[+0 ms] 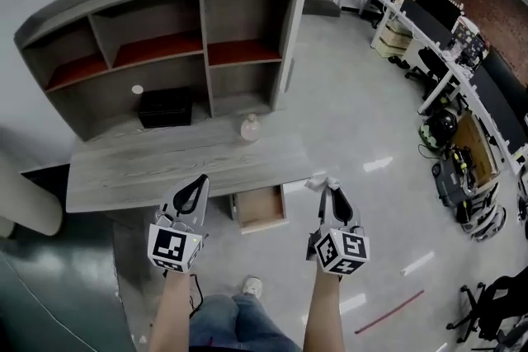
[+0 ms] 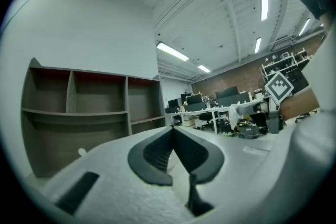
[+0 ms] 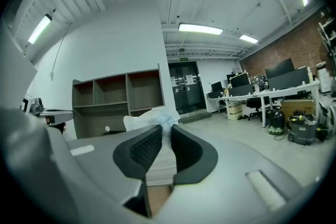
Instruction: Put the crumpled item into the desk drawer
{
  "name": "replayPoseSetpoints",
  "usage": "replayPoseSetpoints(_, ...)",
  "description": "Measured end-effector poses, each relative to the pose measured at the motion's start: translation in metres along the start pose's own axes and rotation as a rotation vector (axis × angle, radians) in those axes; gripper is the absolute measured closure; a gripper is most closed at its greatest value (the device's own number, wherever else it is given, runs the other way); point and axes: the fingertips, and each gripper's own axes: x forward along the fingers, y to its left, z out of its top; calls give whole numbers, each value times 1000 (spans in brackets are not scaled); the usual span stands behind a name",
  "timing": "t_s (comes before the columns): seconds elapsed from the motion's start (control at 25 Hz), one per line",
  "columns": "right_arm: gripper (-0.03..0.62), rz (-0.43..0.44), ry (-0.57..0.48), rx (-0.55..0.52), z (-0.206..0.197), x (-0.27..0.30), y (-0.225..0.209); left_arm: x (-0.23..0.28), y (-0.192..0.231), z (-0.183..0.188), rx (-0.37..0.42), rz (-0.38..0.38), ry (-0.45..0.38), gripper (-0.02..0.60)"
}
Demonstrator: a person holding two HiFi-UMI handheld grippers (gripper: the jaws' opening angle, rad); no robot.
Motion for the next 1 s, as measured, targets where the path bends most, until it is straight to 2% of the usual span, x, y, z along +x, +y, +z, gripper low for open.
replayPoseSetpoints(0.2,525,71,106,28,-47,39,17,8,12,-29,-30,36,71,580)
replayPoseSetpoints(0.44,525,125,265,22,-131,76,42,30,10,-89,-80,-2,148,579)
replayPoseSetpoints(0.6,525,138,443,-25,-220,79,56,38,-1,-138,-174,-19,166,579)
replayPoseSetpoints(0.72,525,122,539,-58,-280,92,58,39,-8,-184,-223,-32,211,579)
replayPoseSetpoints(0.84,523,122,628,-132,-326,114,59,40,-11,-221,-273,-25,247,578)
replayPoseSetpoints(1.0,515,125,749,-267,-376,134,61,32,-16,-263,-302,-22,300,579)
